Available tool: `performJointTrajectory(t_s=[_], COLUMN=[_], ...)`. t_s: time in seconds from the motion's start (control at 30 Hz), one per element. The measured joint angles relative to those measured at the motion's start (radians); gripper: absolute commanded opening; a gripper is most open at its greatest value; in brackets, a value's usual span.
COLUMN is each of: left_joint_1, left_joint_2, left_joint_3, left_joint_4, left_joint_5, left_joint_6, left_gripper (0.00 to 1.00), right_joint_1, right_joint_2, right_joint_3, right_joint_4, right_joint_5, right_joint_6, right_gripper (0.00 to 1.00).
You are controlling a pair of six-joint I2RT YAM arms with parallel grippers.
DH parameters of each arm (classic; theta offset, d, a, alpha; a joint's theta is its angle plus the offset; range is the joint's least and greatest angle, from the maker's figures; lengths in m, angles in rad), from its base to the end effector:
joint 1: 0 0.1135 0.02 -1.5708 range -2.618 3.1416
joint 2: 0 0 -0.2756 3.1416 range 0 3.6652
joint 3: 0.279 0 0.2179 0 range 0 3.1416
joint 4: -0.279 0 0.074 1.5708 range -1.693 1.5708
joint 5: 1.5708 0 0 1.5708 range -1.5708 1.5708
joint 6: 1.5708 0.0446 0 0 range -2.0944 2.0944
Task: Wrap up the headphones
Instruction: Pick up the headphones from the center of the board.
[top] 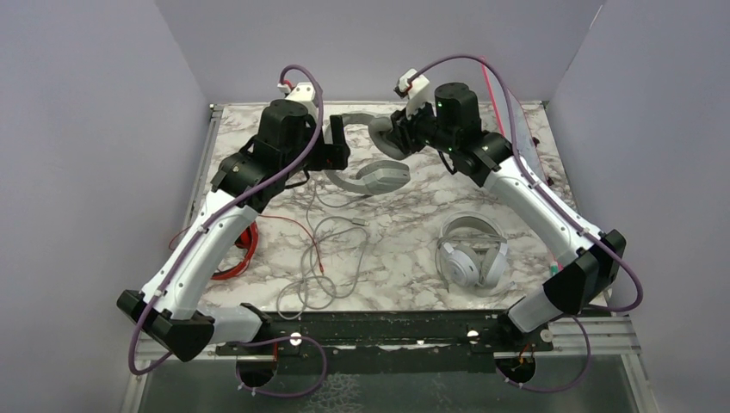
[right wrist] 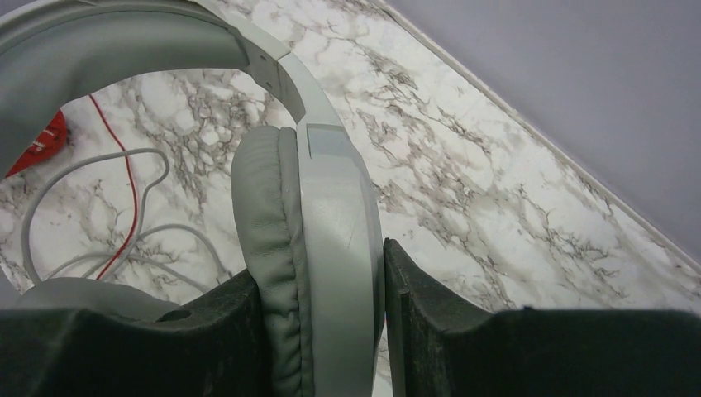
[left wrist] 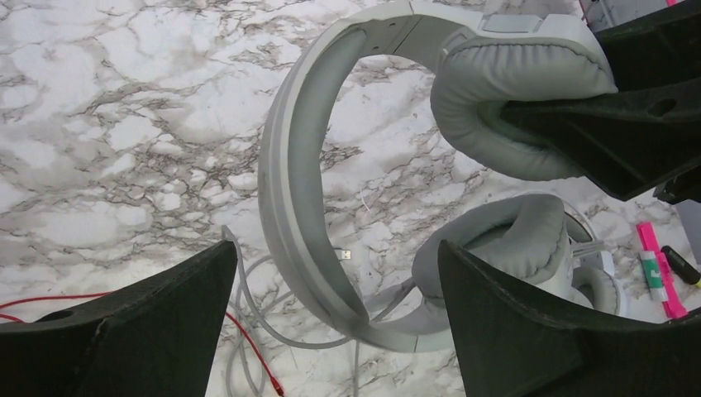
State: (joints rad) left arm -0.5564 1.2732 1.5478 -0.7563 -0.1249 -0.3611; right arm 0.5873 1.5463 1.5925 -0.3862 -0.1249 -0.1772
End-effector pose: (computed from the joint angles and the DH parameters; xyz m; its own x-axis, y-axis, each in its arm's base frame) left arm 0.1977 -0.1164 0.4368 -0.5200 -0.0894 -0.8494 0.2635 0.9292 -0.2591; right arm 0.2726 0.1882 0.4192 -0.1591 -0.3160 -0.9353 -0.6863 0.7164 -0.1253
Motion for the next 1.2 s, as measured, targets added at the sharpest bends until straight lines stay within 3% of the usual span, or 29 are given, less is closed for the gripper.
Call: performJointTrajectory(t_s=[0.23, 0.33, 0.43, 0.53, 0.63, 0.77, 0.83, 0.93, 1.03, 1.2], left_joint_1=[0.000, 0.000, 0.000, 0.001, 0.001, 0.001, 0.003, 0.002, 0.011, 0.050], left_joint_2=[0.063, 0.071, 0.064, 0.061, 0.061, 0.061, 0.061, 0.061, 0.064, 0.060], left_joint_3=[0.014, 0.005, 0.000, 0.000, -0.005, -0.023, -0.030, -0.030, -0.030, -0.031], left_joint_4=[-0.006, -0.014, -0.013, -0.012, -0.011, -0.010, -0.010, -0.008, -0.026, 0.002], left_joint_5=[-0.058, -0.110, -0.138, -0.154, -0.163, -0.172, -0.172, -0.166, -0.163, -0.084], left_joint_6=[0.021, 0.022, 0.022, 0.023, 0.027, 0.030, 0.031, 0.034, 0.046, 0.002], left_gripper=[0.64, 0.49, 0.49, 0.61, 0.60, 0.43, 0.27, 0.02, 0.00, 0.00], right_joint_1=[0.026, 0.029, 0.031, 0.032, 0.034, 0.034, 0.034, 0.034, 0.034, 0.040], right_joint_2=[-0.003, -0.014, -0.021, -0.031, -0.049, -0.070, -0.077, -0.086, -0.094, -0.095], right_joint_3=[-0.006, -0.032, -0.045, -0.057, -0.068, -0.085, -0.094, -0.110, -0.112, -0.037], right_joint_4=[0.008, 0.022, 0.024, 0.036, 0.045, 0.064, 0.072, 0.083, 0.098, 0.037], right_joint_5=[-0.003, -0.013, -0.032, -0.053, -0.069, -0.087, -0.095, -0.103, -0.107, -0.087], right_joint_6=[-0.001, -0.003, -0.009, -0.009, -0.009, -0.012, -0.018, -0.025, -0.037, 0.015], right_gripper=[0.00, 0.00, 0.00, 0.00, 0.00, 0.00, 0.01, 0.15, 0.47, 0.83])
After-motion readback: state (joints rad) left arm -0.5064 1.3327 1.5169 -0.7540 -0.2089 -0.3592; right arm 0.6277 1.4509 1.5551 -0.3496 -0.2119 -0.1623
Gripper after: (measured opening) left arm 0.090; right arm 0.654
